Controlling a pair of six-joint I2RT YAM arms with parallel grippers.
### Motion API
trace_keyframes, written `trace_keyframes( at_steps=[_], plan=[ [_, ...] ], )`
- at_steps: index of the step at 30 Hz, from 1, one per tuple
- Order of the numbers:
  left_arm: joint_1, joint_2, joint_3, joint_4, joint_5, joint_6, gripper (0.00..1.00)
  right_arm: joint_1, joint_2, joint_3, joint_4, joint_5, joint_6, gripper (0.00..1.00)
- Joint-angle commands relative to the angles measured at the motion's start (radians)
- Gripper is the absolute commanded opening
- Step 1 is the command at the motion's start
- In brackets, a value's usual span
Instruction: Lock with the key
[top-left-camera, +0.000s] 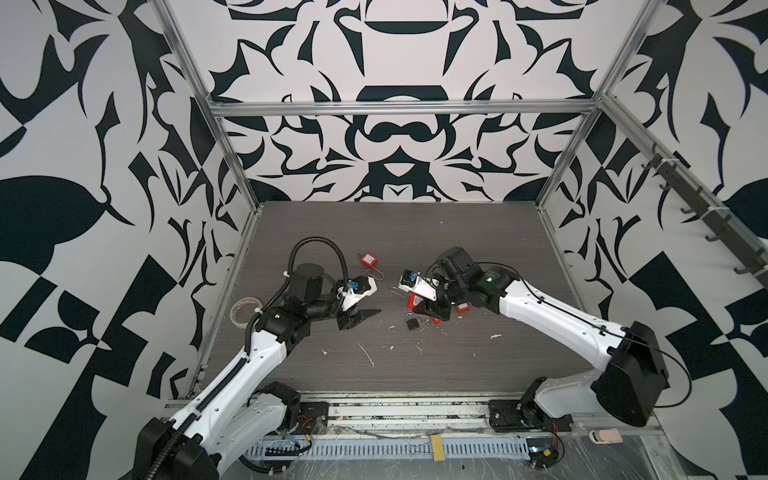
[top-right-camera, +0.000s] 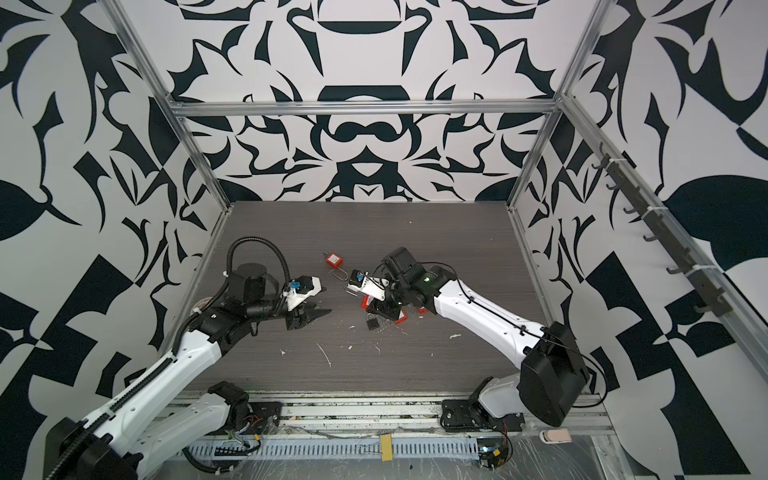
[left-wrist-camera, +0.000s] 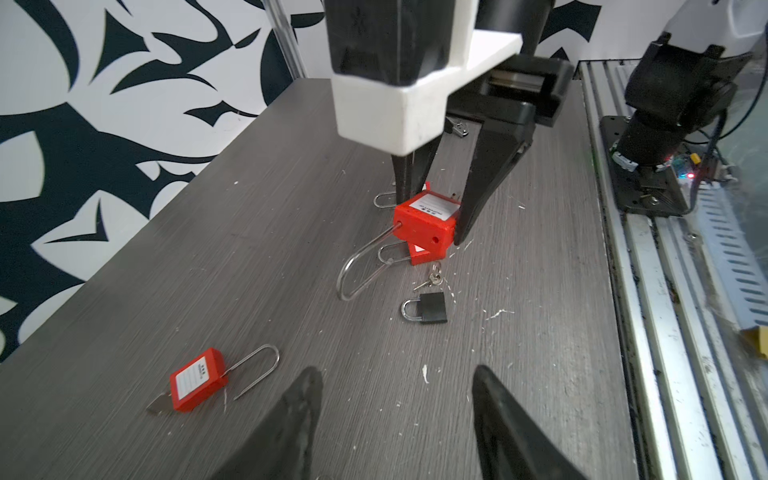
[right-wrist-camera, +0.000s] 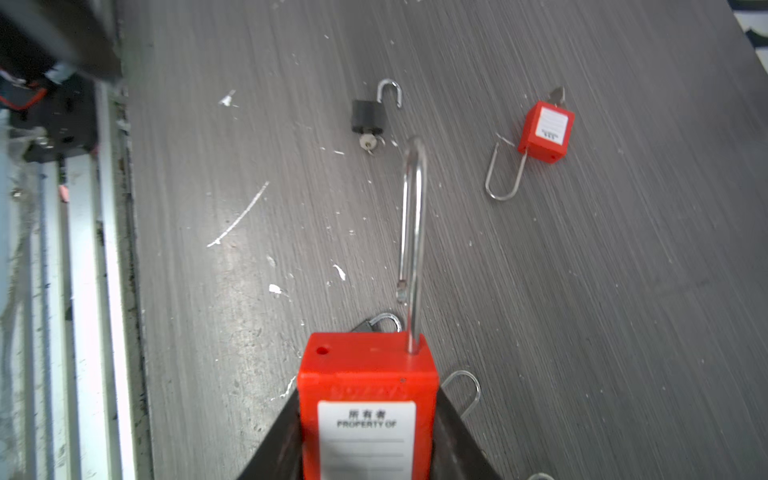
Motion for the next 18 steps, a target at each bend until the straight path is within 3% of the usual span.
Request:
trace_keyframes(
  at_steps=[1,6,18],
  plan=[
    [0.003,0.042,0.042,-0.044,0.074,0.061,0.60,-0.001,-0.031,0.021,-0.034,-0.077,-0.049,0.21],
    [0.003,0.093,0.082,-0.027,0.061,0.040,0.50,-0.001,-0.045,0.015,-0.058,-0.104,-0.081,0.21],
    [-0.019,0.160,0.104,-0.032,0.142,0.024,0.48,0.001,-0.032,0.054,-0.078,-0.140,-0.110,0.19]
  ],
)
